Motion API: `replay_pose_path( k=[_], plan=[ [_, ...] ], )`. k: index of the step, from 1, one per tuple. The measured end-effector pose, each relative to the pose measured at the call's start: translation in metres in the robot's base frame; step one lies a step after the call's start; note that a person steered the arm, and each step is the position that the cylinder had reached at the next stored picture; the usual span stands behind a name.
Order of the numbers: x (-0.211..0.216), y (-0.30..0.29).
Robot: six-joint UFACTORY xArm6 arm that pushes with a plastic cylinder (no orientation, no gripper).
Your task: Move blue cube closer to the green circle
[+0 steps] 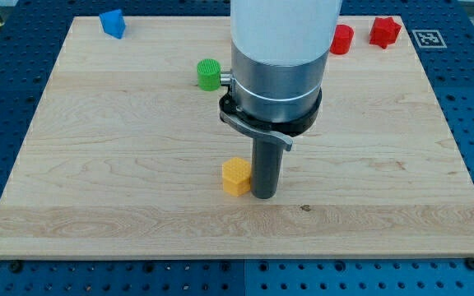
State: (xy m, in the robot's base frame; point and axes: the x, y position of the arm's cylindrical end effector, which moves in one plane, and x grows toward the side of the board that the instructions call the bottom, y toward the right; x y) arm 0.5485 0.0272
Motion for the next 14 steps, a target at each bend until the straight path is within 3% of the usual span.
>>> replay_pose_path(
  k=[1,3,6,10,12,14],
  plan=[
    [-0.001,0.007],
    [-0.042,0.104],
    [-0.045,0.188],
    [-0.109,0.142],
    [-0.139,0.088],
    [-0.139,0.017]
  ],
)
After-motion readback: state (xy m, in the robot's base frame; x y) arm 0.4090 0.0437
